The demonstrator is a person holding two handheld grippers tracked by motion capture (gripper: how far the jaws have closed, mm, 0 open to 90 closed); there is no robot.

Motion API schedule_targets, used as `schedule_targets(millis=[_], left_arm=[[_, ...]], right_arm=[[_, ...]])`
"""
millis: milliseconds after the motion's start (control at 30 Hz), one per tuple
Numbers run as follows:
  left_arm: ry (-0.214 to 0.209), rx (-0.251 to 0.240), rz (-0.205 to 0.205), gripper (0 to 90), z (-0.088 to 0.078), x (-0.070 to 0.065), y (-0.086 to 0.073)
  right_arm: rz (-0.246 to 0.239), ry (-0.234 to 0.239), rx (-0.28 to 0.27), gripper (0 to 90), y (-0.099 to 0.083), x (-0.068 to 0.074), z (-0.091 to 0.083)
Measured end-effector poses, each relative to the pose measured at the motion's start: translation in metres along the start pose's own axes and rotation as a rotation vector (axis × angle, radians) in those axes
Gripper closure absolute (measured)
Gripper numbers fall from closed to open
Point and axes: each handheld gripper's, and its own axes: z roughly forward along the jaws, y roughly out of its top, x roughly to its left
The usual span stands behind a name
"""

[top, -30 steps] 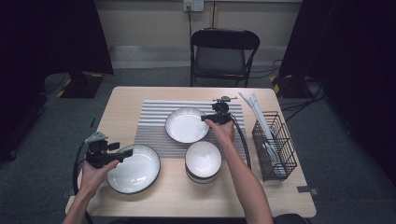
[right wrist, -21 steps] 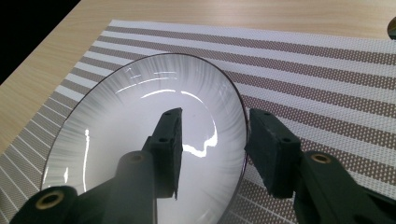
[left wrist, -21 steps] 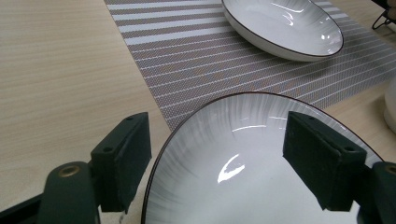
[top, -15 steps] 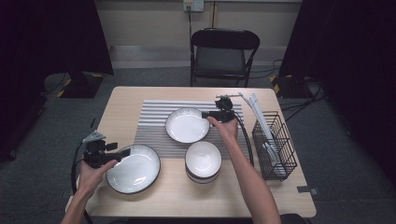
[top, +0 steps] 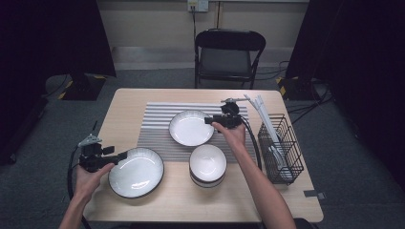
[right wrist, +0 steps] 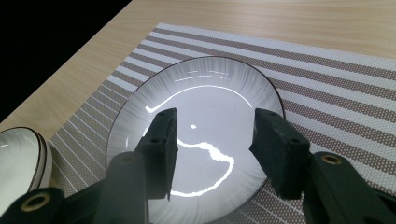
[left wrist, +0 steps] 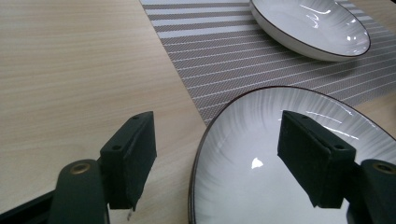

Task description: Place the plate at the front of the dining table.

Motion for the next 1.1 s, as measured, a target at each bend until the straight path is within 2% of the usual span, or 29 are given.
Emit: schedule_targets(millis=[67,100,167,333,567,667,700,800,967,1000,1033,1067,1100], left_arm=[[0.005,-0.001,0.002,28.1,-0.001,0.002,0.0],[0.01,-0.007,-0.019,28.2,-0.003,0.006,-0.001],[0.019,-0.01,-0.029,28.5,-0.004,0.008,-0.001],[0.022,-0.014,-0.031,28.7,-0.006,0.012,-0.003],[0.04,-0.015,-0.036,28.3,-0.008,0.019,-0.006],[0.056,-0.009,-0.039,27.5,-0.009,0.022,-0.007],[0.074,-0.01,-0.028,27.4,-0.01,0.025,-0.008],[0.098,-0.007,-0.031,26.1,-0.011,0.029,-0.009],[0.109,0.001,-0.025,23.5,-0.01,0.034,-0.014],[0.135,0.009,-0.012,23.4,-0.009,0.035,-0.015],[0.18,0.015,-0.003,23.4,-0.008,0.036,-0.017],[0.18,0.015,-0.003,23.4,-0.008,0.036,-0.017],[0.173,0.001,-0.022,23.1,-0.008,0.04,-0.021]], right_arm=[[-0.006,0.012,-0.003,49.4,0.0,0.001,-0.002],[-0.012,0.014,-0.02,49.3,0.0,0.003,-0.007],[-0.006,0.035,-0.029,46.7,-0.001,0.004,-0.012],[-0.002,0.077,-0.034,42.8,-0.008,0.007,-0.021],[-0.022,0.101,-0.041,45.1,-0.02,0.01,-0.033],[-0.038,0.101,-0.047,44.7,-0.023,0.012,-0.036],[-0.048,0.105,-0.051,43.7,-0.025,0.016,-0.04],[-0.058,0.117,-0.071,43.0,-0.028,0.022,-0.049],[-0.091,0.155,-0.089,43.2,-0.033,0.032,-0.066],[-0.088,0.165,-0.098,43.2,-0.034,0.033,-0.068],[-0.09,0.181,-0.093,43.7,-0.034,0.034,-0.07],[-0.09,0.181,-0.093,43.7,-0.034,0.034,-0.07],[-0.083,0.152,-0.113,44.5,-0.038,0.036,-0.076]])
